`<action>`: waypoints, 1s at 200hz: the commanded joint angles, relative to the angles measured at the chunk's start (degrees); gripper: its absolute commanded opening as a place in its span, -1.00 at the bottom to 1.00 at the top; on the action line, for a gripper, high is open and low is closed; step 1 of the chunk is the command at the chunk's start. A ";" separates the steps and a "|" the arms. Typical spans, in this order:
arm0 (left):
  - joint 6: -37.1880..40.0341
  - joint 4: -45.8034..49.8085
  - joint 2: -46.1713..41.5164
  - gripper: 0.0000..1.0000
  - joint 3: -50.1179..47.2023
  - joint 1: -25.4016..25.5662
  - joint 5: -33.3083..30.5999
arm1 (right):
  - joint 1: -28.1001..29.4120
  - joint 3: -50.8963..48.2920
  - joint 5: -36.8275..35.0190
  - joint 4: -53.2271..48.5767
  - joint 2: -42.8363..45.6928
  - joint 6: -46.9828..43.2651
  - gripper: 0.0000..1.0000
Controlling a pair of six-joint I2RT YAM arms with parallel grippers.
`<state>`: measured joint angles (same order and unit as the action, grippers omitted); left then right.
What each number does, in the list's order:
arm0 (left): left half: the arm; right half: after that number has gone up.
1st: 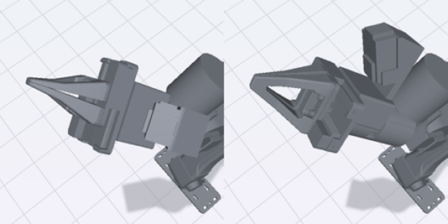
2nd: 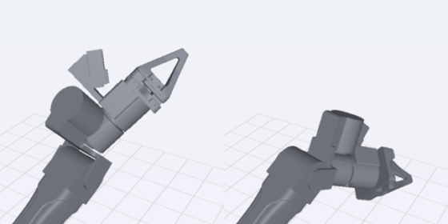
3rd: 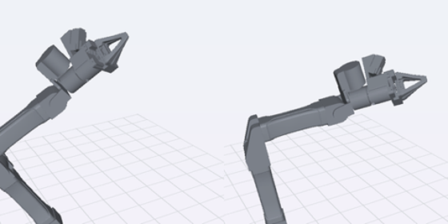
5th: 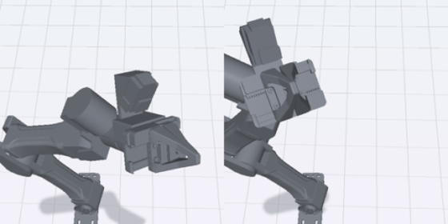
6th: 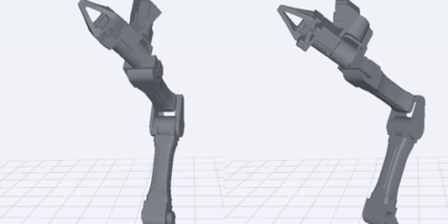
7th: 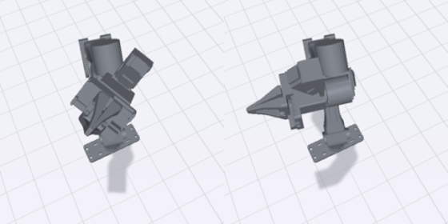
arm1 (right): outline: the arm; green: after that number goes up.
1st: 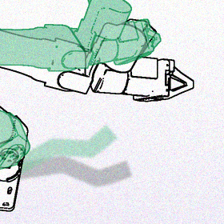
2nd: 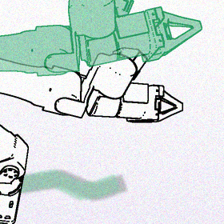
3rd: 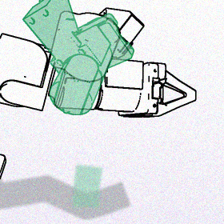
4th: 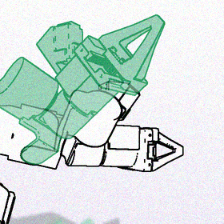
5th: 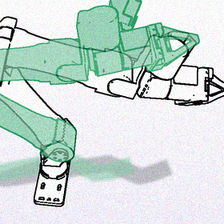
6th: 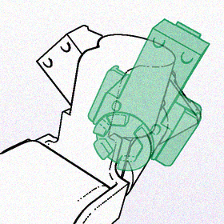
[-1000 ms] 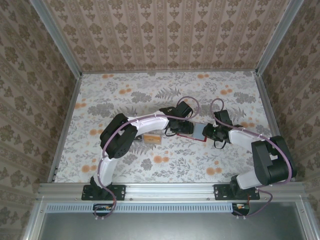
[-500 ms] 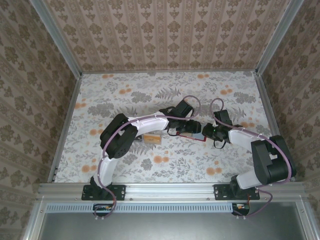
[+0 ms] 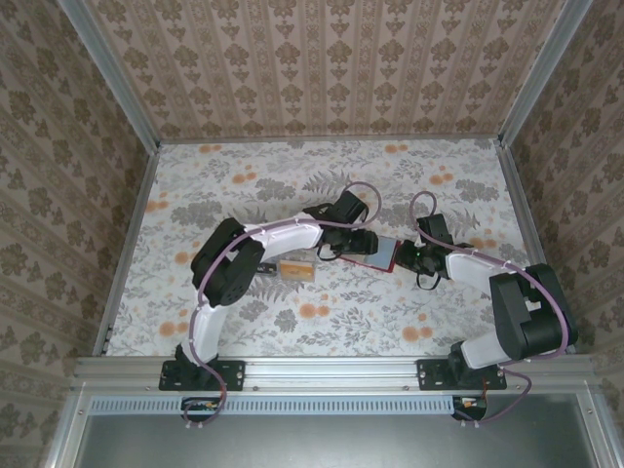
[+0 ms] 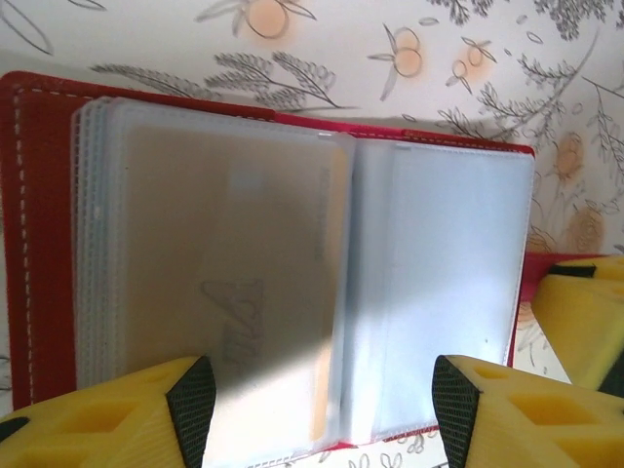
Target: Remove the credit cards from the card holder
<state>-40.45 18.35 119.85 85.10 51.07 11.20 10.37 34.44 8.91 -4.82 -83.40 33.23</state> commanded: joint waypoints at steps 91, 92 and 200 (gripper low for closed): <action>3.26 1.57 -5.59 0.33 -2.92 -0.96 -4.16 | 0.93 1.11 5.05 2.49 -2.16 -0.01 -0.51; 3.27 1.59 -5.59 0.33 -2.92 -0.97 -4.21 | 0.99 1.14 5.02 2.47 -2.14 -0.01 -0.51; 4.25 3.22 -2.80 0.34 -2.33 -2.69 -5.11 | 2.94 4.75 2.51 -0.18 -1.88 -0.78 -0.46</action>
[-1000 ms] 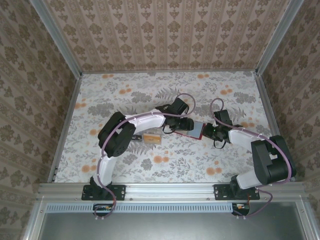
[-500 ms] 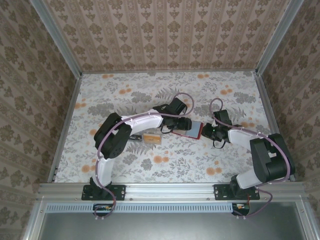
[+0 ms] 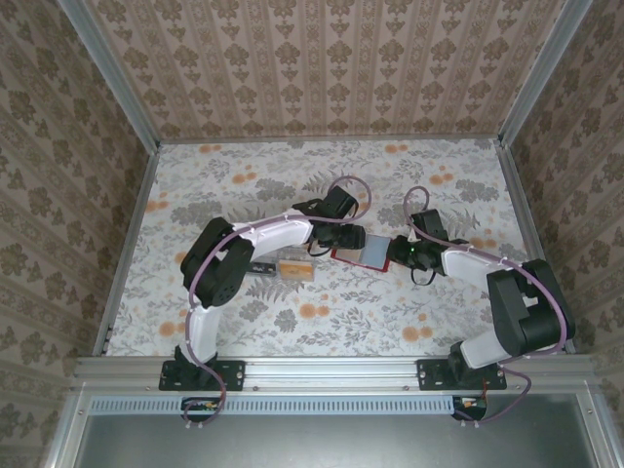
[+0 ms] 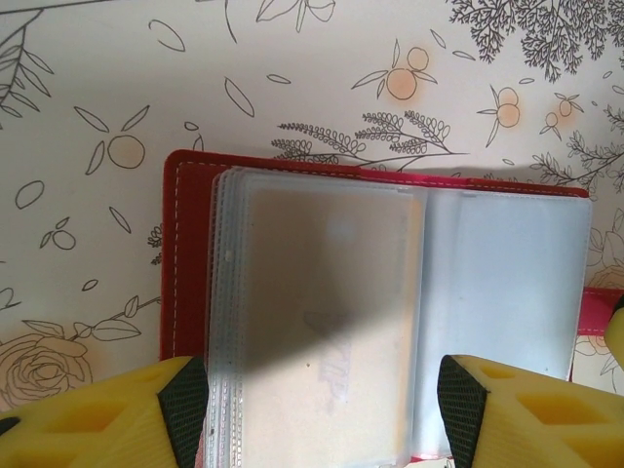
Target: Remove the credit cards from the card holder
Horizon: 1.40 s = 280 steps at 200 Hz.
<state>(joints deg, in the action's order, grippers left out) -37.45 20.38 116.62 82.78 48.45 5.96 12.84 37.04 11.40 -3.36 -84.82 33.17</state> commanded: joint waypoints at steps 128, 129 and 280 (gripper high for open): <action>-1.52 -2.40 3.77 0.33 -1.08 0.76 6.30 | 1.17 3.31 0.75 -1.30 -5.44 -0.88 -0.45; -1.55 -2.51 3.74 0.33 -1.10 0.77 6.41 | 1.15 3.31 0.74 -1.26 -5.44 -0.90 -0.45; -3.59 -11.63 0.10 1.00 -4.69 0.51 15.34 | 1.31 3.31 0.48 -1.37 -5.82 -0.81 -0.46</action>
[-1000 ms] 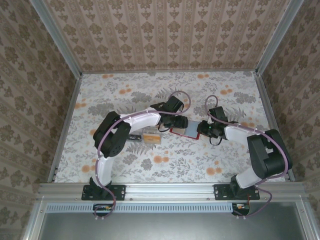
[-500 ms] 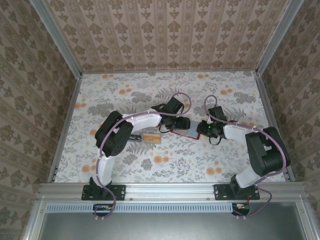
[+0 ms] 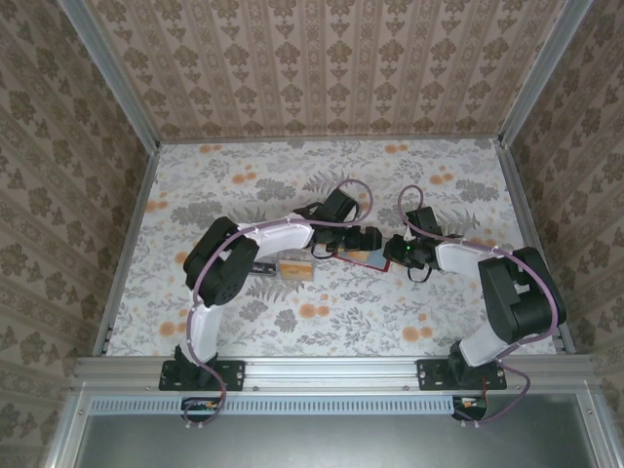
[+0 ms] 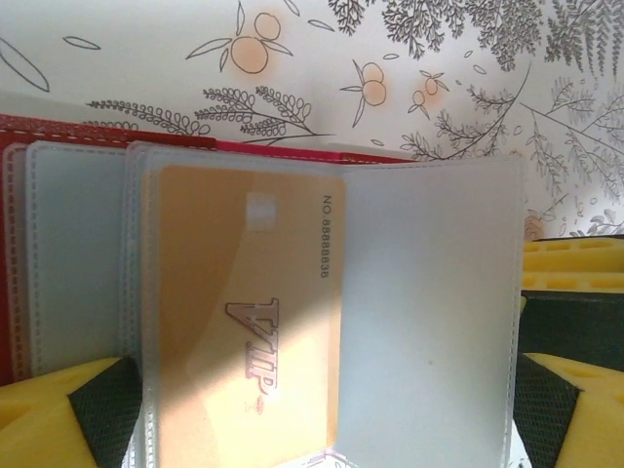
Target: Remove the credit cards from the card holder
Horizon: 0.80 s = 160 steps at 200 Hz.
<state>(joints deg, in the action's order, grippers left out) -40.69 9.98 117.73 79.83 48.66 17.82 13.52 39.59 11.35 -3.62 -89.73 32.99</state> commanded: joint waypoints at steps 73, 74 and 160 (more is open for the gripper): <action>0.89 0.27 -4.19 1.00 -2.23 -0.31 1.92 | 0.17 0.13 -3.10 -3.54 4.36 -0.64 -0.38; 0.97 0.38 -4.27 1.00 -2.23 -0.27 1.89 | 0.14 0.13 -3.18 -3.61 4.60 -0.65 -0.38; 0.01 -1.48 -4.37 1.00 -2.55 -0.54 2.52 | -0.14 0.22 -7.55 -7.69 14.65 -0.74 -0.29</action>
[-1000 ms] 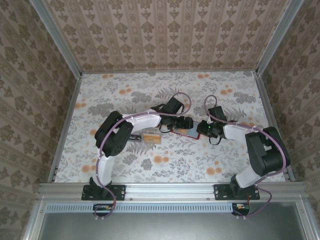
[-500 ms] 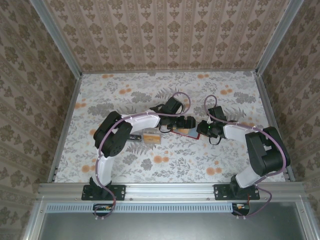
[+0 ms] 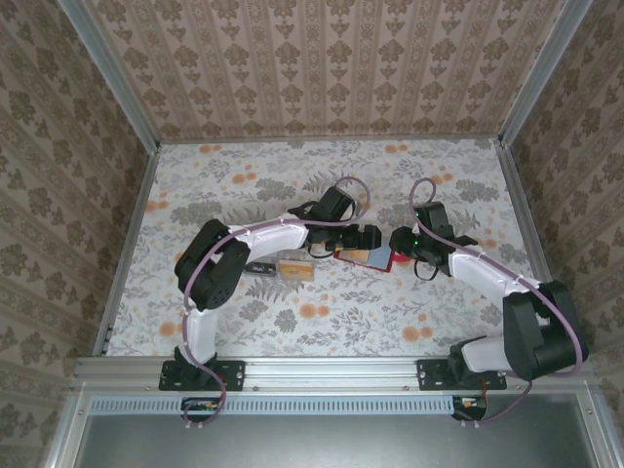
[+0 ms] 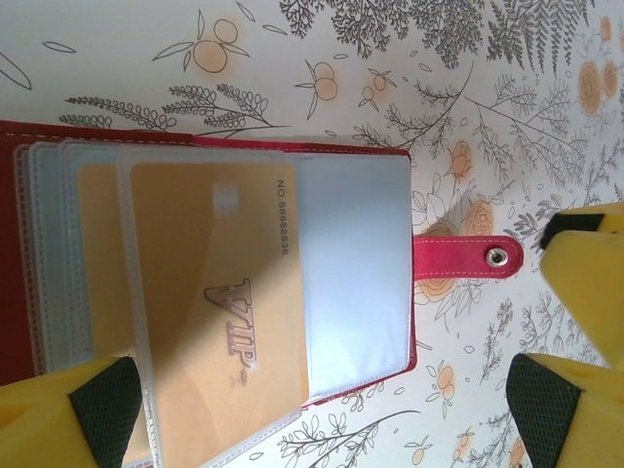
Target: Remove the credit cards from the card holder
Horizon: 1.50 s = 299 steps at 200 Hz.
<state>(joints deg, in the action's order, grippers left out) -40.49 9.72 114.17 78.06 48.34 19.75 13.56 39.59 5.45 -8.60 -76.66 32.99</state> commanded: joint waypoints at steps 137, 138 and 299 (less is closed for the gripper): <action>2.36 7.39 3.84 -0.70 2.74 -3.15 -7.36 | 1.82 0.72 15.58 14.67 -11.65 10.62 -0.53; 2.35 7.41 3.90 -0.70 2.77 -3.07 -7.36 | 1.82 0.74 15.56 14.71 -11.74 10.70 -0.53; 2.46 10.28 6.77 -0.71 4.47 -1.67 -8.13 | 3.97 2.67 17.05 20.23 -21.90 15.15 -0.61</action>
<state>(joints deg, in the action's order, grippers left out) -38.94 17.58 119.24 81.76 46.19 12.01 17.32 40.99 21.50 10.57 -96.97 46.96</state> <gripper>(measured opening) 0.146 0.198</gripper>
